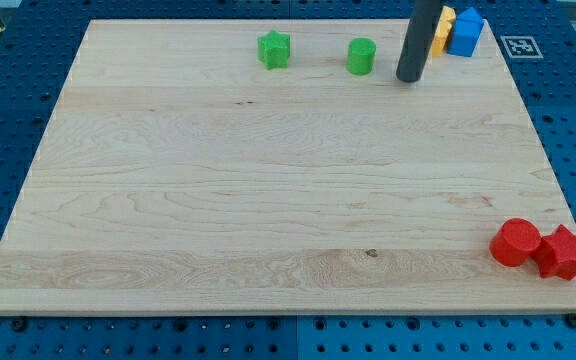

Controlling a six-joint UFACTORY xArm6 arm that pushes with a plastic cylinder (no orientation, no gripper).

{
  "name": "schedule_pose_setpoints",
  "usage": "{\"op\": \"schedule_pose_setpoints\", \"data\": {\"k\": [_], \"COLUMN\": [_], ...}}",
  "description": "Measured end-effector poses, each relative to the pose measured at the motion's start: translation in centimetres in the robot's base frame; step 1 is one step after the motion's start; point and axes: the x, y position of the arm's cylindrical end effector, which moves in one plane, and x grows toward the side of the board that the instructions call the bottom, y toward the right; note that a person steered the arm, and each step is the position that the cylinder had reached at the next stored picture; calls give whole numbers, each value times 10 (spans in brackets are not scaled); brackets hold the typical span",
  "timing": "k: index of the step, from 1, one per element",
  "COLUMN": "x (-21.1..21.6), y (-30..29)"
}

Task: Push the green circle into the green star

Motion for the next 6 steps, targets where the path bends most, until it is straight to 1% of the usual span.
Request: {"op": "schedule_pose_setpoints", "data": {"k": [2,3,4,5,6], "x": [-29,-29,-8,13,3], "y": [-98,-110,-107,-120,-157]}}
